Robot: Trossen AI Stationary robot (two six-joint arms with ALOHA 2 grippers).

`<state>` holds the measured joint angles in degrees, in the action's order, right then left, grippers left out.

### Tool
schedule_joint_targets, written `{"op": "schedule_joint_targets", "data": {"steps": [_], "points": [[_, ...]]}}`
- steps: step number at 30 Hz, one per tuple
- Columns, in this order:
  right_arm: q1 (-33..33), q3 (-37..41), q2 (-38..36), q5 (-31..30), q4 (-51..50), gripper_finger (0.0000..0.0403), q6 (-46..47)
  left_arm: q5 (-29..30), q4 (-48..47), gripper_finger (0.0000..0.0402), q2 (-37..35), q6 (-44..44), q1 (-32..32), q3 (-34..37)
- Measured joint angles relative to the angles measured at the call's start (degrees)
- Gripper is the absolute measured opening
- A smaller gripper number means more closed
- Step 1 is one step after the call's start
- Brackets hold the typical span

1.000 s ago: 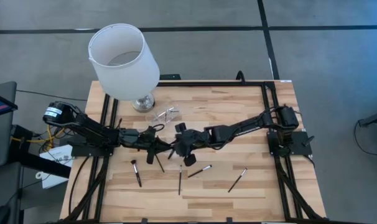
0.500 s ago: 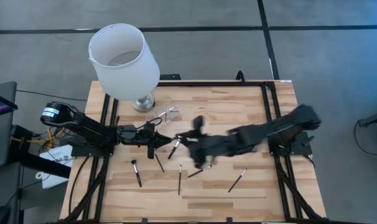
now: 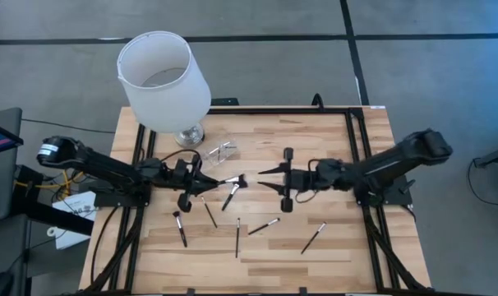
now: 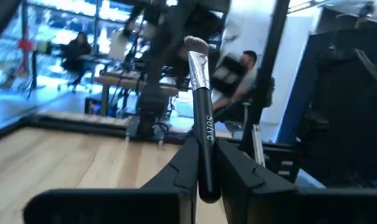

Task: Put items in baskets/containers
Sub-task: Put the black powder brush in the transparent organizer

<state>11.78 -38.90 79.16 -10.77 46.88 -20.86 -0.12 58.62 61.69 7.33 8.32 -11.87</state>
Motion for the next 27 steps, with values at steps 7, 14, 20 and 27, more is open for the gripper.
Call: {"op": "schedule_joint_targets", "data": {"steps": [7, 14, 20, 27], "points": [[-6.1, -1.3, 16.6, 10.8, 26.3, 0.0113, 6.3, 0.0, 2.0, 0.0039, -1.1, -3.0, 0.0, 0.0], [-9.4, -13.5, 27.2, 24.4, 23.1, 0.0159, 12.9, -1.1, 2.0, 0.0037, -1.1, -2.7, 0.0, 0.0], [-9.7, -19.1, 29.9, 24.4, 21.7, 0.0211, 11.2, -2.1, 2.1, 0.0037, -1.1, -2.5, 1.2, 0.0], [-8.5, -20.4, 29.9, 25.0, 19.1, 0.0194, 9.8, -2.1, 2.3, 0.0039, -1.1, -2.6, 1.7, 0.0]]}}
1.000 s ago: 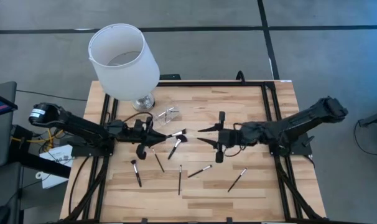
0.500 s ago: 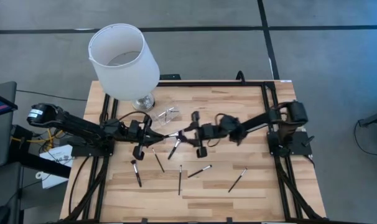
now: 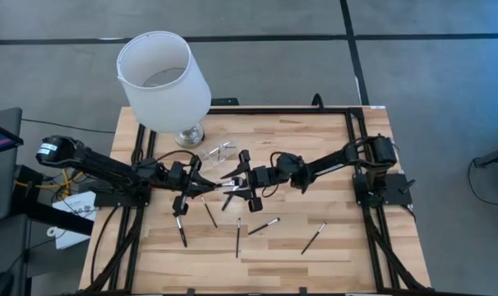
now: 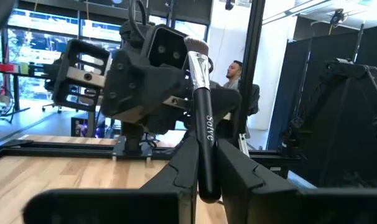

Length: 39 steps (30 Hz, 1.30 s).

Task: Put items in baskets/containers
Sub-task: Put the black powder brush in the transparent organizer

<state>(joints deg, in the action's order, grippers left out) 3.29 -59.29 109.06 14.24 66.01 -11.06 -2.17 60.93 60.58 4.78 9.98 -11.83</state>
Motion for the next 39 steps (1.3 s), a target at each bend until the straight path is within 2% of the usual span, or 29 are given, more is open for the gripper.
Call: {"op": "schedule_joint_targets", "data": {"steps": [15, 22, 26, 30, 34, 37, 39], "points": [[0.0, -1.2, -0.1, 0.2, -0.5, 0.0044, 1.6, 1.9, -0.2, 0.0045, 0.0, 0.2, 0.0, 0.1], [-0.3, -1.8, -0.1, -1.0, -4.8, 0.0042, 2.4, 2.2, -0.8, 0.0080, 0.0, 0.0, 0.0, 0.1], [-0.3, -1.8, -1.9, -2.8, -10.5, 0.0042, 3.5, 6.0, -1.5, 0.0086, 0.0, -0.1, 0.0, 0.1], [-0.2, -1.8, -7.7, -11.1, -26.5, 0.0045, 0.9, 12.3, -3.4, 0.0087, 0.0, -2.8, 0.0, 0.1], [0.9, -1.8, -13.7, -26.9, -41.4, 0.0046, -1.0, 17.2, -3.5, 0.0087, 0.0, -3.5, 0.0, 1.4], [1.6, -1.8, -15.6, -37.8, -43.8, 0.0045, -0.9, 18.5, -3.5, 0.0087, 0.0, -3.5, 0.0, 2.2], [1.5, -1.8, -15.2, -41.7, -41.6, 0.0044, 0.1, 18.5, -3.5, 0.0087, -0.4, -4.3, 0.0, 2.2]]}}
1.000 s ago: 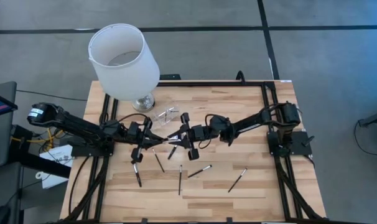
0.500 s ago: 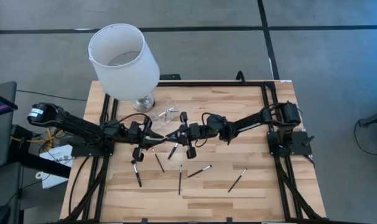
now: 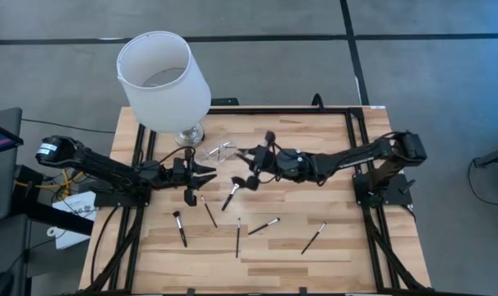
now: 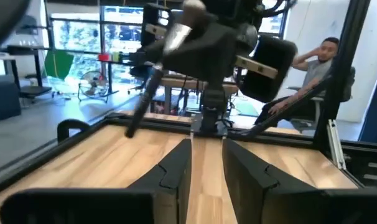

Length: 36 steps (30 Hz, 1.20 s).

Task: Put items in baskets/containers
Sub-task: Put the black powder brush in the transparent organizer

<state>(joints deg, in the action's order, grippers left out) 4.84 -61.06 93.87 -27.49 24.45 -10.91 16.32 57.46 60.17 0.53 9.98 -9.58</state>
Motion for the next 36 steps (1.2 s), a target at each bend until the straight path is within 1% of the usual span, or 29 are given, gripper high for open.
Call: {"op": "schedule_joint_targets", "data": {"steps": [2, 4, 5, 8, 10, 13, 15, 19, 21, 23, 26, 32, 36], "points": [[-1.0, 0.0, 1.6, 0.7, 3.6, 0.0044, 1.8, 0.0, 0.6, 0.0087, -1.6, -0.5, 0.0, 0.0], [-2.6, 0.0, 4.3, 5.3, 7.5, 0.0045, 2.6, -0.7, 0.9, 0.0087, -4.1, 0.0, 0.3, 0.0], [-3.4, 0.0, 5.9, 7.9, 9.6, 0.0045, 3.4, -1.9, 0.8, 0.0087, -5.7, 0.0, 0.7, 0.0], [-5.5, -2.0, 12.1, 15.9, 16.4, 0.0044, 6.1, -9.1, 0.9, 0.0074, -10.0, 0.5, 2.1, 0.0], [-6.2, -5.5, 16.9, 18.9, 18.0, 0.0044, 6.4, -13.7, 0.9, 0.0058, -12.2, 1.4, 3.1, -0.1], [-6.5, -12.9, 23.6, 19.3, 15.4, 0.0044, 5.8, -18.7, -0.9, 0.0030, -13.9, 1.8, 4.3, -0.1], [-6.6, -18.5, 27.2, 19.1, 11.8, 0.0044, 4.9, -20.8, -4.3, 0.0011, -14.1, 1.9, 4.7, -0.1], [-7.4, -28.2, 32.8, 18.5, 1.8, 0.0044, 4.4, -22.0, -14.1, 0.0005, -13.6, 1.9, 7.0, -0.1], [-7.9, -31.8, 35.2, 18.5, -1.1, 0.0045, 4.4, -21.9, -19.3, 0.0005, -12.7, 1.9, 8.6, 0.0], [-8.2, -34.6, 37.0, 18.4, -2.6, 0.0045, 4.4, -21.9, -22.0, 0.0005, -11.7, 1.9, 10.8, 0.0], [-8.6, -37.1, 38.5, 18.3, -5.9, 0.0045, 4.4, -21.9, -22.5, 0.0005, -10.6, 1.9, 14.6, 0.0], [-9.3, -37.3, 38.7, 18.1, -13.1, 0.0053, 4.9, -22.0, -23.8, 0.0005, -10.5, 4.5, 21.0, 0.0], [-10.1, -37.3, 38.7, 18.1, -13.8, 0.0072, 7.3, -22.0, -30.3, 0.0005, -10.5, 8.3, 22.3, 0.0]]}}
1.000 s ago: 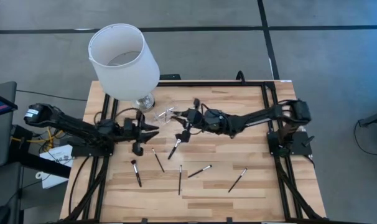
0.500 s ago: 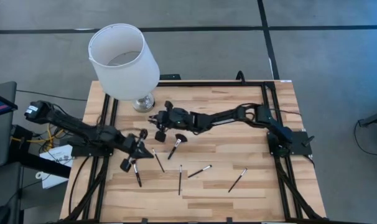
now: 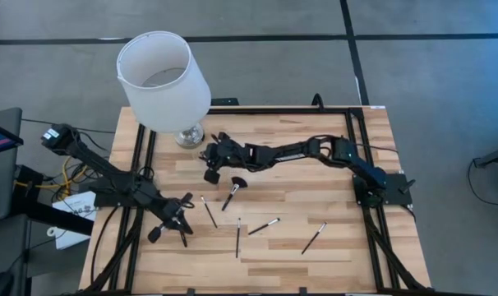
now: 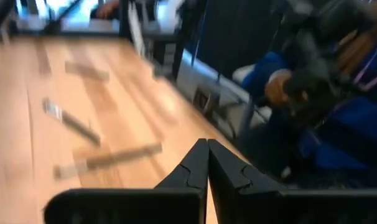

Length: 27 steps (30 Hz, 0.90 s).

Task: Put items in baskets/containers
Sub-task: Put the black powder brush in the transparent organizer

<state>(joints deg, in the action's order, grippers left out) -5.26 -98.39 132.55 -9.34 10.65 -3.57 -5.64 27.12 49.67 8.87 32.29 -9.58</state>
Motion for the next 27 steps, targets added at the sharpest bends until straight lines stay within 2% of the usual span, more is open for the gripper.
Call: {"op": "schedule_joint_targets", "data": {"steps": [5, 10, 14, 19, 23, 27], "points": [[-0.3, 0.0, 0.0, 0.2, -0.4, 0.0098, 0.2, 0.7, -8.6, 0.0019, 0.0, 8.2, -0.1, 0.0], [-0.1, 0.0, 0.0, 0.4, -0.4, 0.0140, 0.1, -0.2, -13.1, 0.0063, 0.0, 10.3, -0.1, 0.0], [0.1, 0.1, -0.8, 0.3, -0.8, 0.0176, 0.1, 0.0, -14.5, 0.0108, 0.0, 7.0, -0.1, 0.0], [1.7, 0.0, -6.5, 0.4, -3.9, 0.0201, 0.1, -0.3, -21.3, 0.0153, 0.0, 3.0, 0.2, 0.0], [4.0, 0.0, -11.8, 0.3, -12.3, 0.0204, 0.6, -2.3, -26.7, 0.0168, 1.3, -1.4, 1.3, 0.3], [7.4, 0.0, -16.2, 0.3, -16.4, 0.0198, 2.6, -1.5, -24.9, 0.0165, 3.2, -5.0, 1.8, 3.3]]}}
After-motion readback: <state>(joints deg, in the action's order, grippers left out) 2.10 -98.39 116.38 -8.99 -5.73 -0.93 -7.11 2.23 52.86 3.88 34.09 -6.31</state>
